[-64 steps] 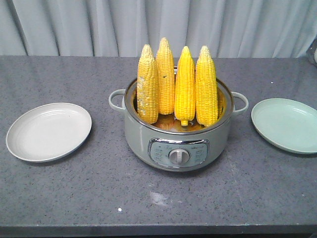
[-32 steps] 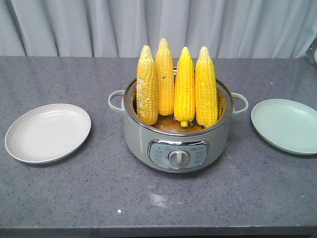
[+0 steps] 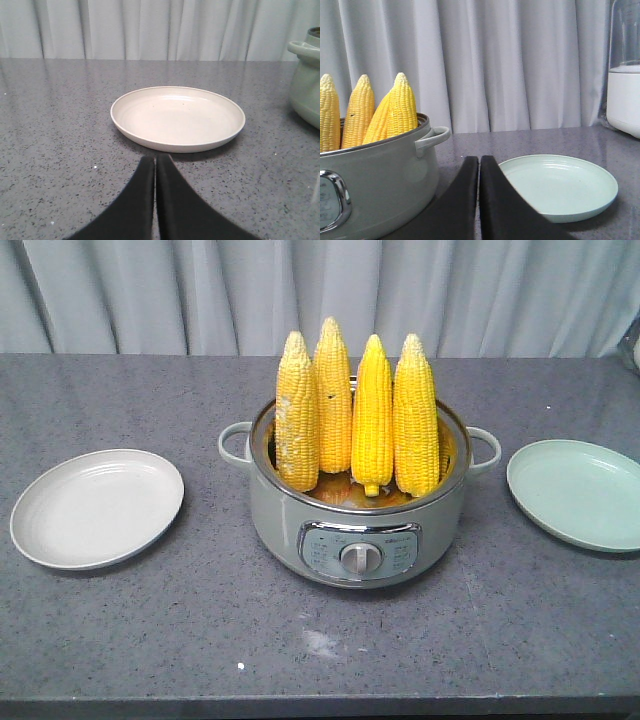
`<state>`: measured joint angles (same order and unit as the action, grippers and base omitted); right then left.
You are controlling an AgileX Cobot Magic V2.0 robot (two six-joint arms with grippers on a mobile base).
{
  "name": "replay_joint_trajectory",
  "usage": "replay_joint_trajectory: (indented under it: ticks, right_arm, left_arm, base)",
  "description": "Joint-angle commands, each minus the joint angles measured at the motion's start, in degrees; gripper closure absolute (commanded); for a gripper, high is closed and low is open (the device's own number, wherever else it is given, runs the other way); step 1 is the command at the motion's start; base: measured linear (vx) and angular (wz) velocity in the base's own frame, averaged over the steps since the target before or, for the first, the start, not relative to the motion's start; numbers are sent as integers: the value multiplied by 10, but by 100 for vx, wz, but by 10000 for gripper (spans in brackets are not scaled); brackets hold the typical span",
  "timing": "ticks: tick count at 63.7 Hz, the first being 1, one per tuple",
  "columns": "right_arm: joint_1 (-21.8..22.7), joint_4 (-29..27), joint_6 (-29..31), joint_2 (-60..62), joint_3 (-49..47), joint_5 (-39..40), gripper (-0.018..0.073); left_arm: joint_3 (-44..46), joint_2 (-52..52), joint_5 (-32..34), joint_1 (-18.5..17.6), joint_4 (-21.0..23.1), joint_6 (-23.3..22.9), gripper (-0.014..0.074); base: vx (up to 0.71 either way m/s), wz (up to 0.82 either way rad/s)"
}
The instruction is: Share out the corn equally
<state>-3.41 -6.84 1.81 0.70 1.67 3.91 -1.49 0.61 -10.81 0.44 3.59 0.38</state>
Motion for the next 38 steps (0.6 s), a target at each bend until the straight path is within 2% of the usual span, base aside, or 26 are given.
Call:
replay_joint_trajectory:
  ticks: [1, 38]
  right_arm:
    - [3, 5, 6, 2, 4, 39, 562]
    - [3, 5, 6, 2, 4, 39, 562]
  left_arm:
    - [-9, 10, 44, -2, 1, -4, 603]
    - [-9, 10, 44, -2, 1, -4, 603]
  base:
    - [0, 0]
    - [0, 0]
